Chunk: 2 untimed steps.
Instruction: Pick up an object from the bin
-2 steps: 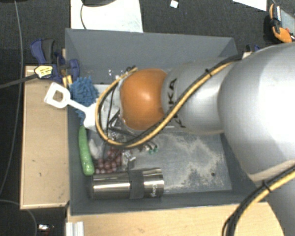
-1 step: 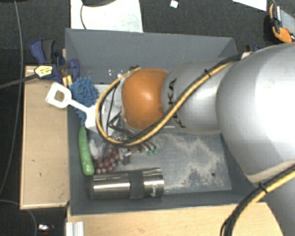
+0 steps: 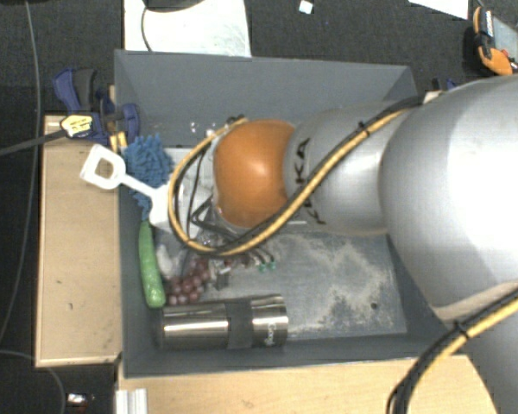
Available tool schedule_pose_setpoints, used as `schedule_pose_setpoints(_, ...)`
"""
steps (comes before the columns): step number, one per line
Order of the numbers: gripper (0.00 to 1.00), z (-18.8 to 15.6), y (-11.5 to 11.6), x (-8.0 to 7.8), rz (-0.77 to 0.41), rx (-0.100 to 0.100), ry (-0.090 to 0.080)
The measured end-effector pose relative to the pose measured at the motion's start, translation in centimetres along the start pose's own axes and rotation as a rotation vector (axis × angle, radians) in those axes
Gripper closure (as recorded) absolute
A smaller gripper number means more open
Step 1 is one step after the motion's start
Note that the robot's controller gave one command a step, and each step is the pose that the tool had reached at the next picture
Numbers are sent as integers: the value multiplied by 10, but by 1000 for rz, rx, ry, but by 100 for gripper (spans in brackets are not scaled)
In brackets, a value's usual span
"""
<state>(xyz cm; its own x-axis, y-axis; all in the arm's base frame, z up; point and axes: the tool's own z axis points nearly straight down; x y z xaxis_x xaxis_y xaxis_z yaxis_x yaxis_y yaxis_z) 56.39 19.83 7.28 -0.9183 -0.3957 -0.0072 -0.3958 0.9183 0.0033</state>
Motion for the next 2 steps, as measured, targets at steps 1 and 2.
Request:
schedule_pose_setpoints(1,100,-21,0,3,1,-1,9)
schedule_pose_setpoints(2,100,-60,1,2,2,-1,8)
